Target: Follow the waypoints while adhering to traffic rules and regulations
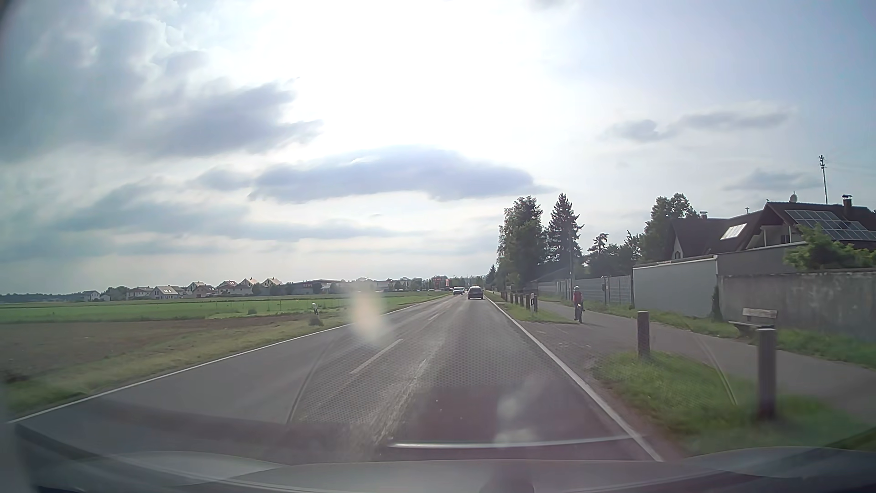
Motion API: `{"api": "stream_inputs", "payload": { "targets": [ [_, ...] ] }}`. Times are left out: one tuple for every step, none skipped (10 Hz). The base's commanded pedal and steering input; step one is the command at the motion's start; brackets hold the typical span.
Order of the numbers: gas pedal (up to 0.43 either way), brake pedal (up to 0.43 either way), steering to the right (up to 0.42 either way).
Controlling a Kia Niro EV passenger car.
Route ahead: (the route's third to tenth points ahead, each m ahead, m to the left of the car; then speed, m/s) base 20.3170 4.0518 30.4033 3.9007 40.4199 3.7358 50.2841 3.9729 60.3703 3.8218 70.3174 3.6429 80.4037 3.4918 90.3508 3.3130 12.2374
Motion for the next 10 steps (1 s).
{"api": "stream_inputs", "payload": {
  "targets": [
    [0.177,0.0,0.003],
    [0.177,0.0,0.003],
    [0.177,0.0,0.003],
    [0.177,0.0,0.003],
    [0.177,0.0,0.003],
    [0.177,0.0,0.003],
    [0.177,0.0,0.003],
    [0.177,0.0,0.003],
    [0.177,0.0,0.003],
    [0.177,0.0,0.003]
  ]
}}
